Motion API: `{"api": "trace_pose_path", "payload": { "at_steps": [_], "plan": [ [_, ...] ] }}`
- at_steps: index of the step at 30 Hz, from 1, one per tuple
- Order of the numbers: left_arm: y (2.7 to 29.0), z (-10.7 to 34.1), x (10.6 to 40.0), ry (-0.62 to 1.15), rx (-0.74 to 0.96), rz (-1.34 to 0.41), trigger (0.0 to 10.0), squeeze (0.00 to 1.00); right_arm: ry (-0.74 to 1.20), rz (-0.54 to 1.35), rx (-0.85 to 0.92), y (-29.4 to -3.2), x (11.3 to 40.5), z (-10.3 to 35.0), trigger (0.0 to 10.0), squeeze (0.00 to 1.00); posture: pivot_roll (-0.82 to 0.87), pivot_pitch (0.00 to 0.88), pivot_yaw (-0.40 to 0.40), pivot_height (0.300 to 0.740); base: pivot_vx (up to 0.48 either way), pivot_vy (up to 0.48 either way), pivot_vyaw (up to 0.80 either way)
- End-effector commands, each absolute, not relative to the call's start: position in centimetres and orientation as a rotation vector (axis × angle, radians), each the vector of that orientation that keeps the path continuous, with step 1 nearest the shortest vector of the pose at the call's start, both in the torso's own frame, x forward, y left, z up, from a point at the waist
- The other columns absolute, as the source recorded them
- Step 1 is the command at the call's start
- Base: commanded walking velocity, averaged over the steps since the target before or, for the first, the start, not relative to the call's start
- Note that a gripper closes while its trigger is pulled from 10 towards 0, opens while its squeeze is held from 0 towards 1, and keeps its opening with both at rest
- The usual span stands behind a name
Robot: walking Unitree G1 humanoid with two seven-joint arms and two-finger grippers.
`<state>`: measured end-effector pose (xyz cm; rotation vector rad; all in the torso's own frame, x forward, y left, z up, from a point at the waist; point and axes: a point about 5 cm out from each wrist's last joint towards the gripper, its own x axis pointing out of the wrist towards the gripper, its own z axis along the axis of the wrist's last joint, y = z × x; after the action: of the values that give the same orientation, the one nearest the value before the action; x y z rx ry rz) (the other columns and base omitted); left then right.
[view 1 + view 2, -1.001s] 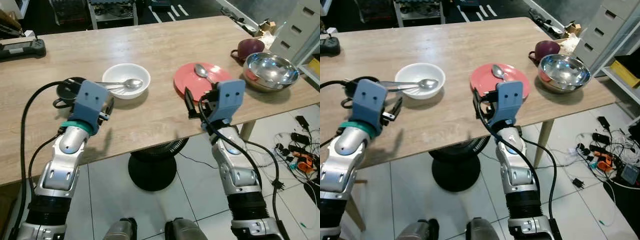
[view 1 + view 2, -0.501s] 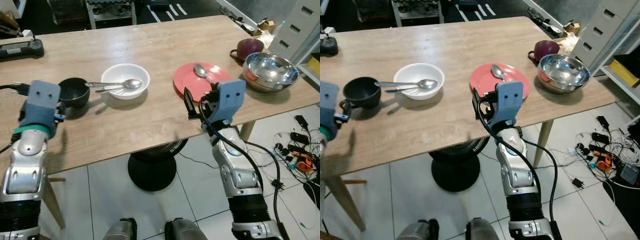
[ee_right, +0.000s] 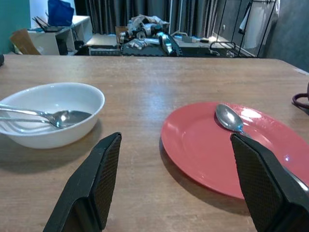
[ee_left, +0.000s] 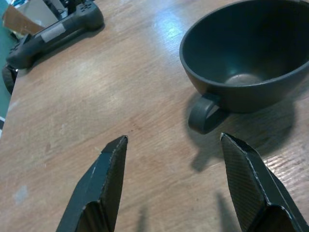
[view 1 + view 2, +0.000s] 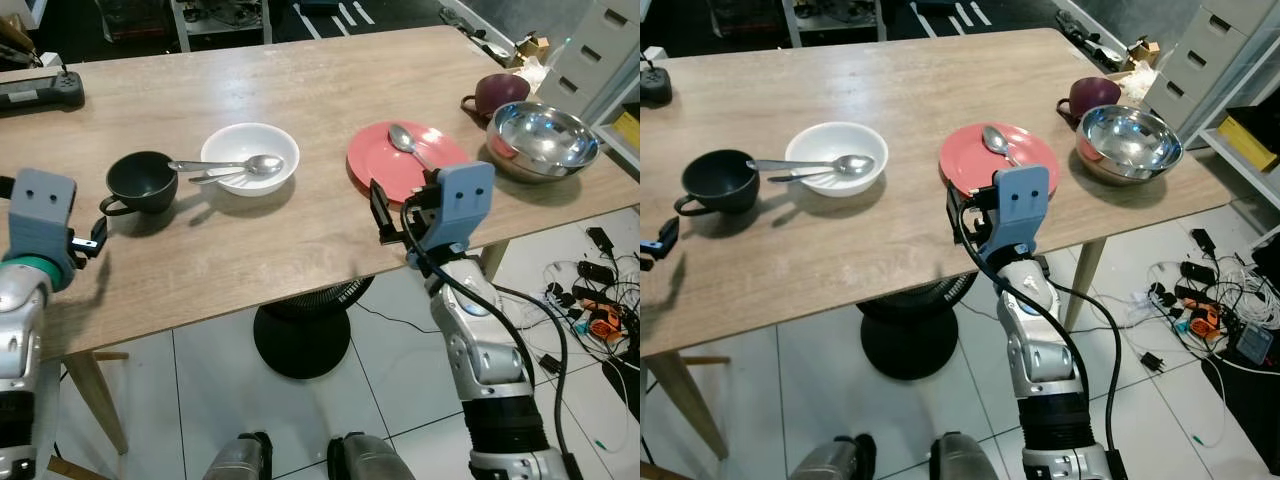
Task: Setting the table
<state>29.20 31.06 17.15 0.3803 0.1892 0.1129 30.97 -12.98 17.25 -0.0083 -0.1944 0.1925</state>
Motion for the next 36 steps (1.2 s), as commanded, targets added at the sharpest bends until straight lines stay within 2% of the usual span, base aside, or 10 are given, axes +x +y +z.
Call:
{"api": "trace_pose_path", "payload": {
  "at_steps": [1,2,5,17,18,22,23,25,26,36],
  "plan": [
    [31.1,16.8,29.3,0.210,0.398,0.054,10.0,0.00,-0.175,0.179,-0.011,-13.5,30.7,16.9,10.0,0.00,-0.11,0.082,0.005,0.740,0.000,0.000,0.00],
    [31.1,16.8,29.3,0.210,0.398,0.054,10.0,0.00,-0.175,0.179,-0.011,-13.5,30.7,16.9,10.0,0.00,-0.11,0.082,0.005,0.740,0.000,0.000,0.00],
    [30.9,16.8,29.7,0.217,0.413,-0.110,10.0,0.00,-0.169,0.164,-0.013,-13.9,30.5,16.9,10.0,0.00,-0.12,0.092,0.004,0.740,0.000,0.000,0.00],
    [30.2,17.9,31.2,0.174,0.441,-0.290,10.0,0.00,-0.168,0.155,-0.010,-13.8,30.4,17.2,10.0,0.00,-0.13,0.089,0.011,0.740,0.000,0.000,0.00],
    [30.1,17.9,31.4,0.172,0.445,-0.304,7.4,0.00,-0.167,0.153,-0.010,-13.9,30.4,17.1,10.0,0.00,-0.13,0.089,0.011,0.740,0.000,0.000,0.00],
    [29.7,18.0,31.7,0.166,0.436,-0.332,7.4,0.00,-0.166,0.151,-0.008,-13.9,30.3,17.1,10.0,0.00,-0.13,0.087,0.013,0.740,0.000,0.000,0.00],
    [29.4,17.9,31.7,0.161,0.426,-0.354,1.4,0.00,-0.165,0.149,-0.008,-13.9,30.3,17.1,10.0,0.00,-0.14,0.084,0.013,0.740,0.000,0.000,0.00],
    [29.4,17.9,31.7,0.161,0.426,-0.354,1.4,0.00,-0.165,0.149,-0.008,-13.9,30.3,17.1,10.0,0.00,-0.14,0.084,0.013,0.740,0.000,0.000,0.00],
    [29.0,17.8,31.7,0.158,0.419,-0.378,0.0,0.00,-0.164,0.147,-0.008,-13.9,30.3,17.1,10.0,0.00,-0.14,0.082,0.011,0.740,0.000,0.000,0.00],
    [26.8,16.7,31.0,0.134,0.358,-0.442,0.0,0.00,-0.165,0.151,-0.007,-13.8,30.5,17.2,10.0,0.00,-0.12,0.072,0.004,0.740,0.000,0.000,0.00]
  ]
}}
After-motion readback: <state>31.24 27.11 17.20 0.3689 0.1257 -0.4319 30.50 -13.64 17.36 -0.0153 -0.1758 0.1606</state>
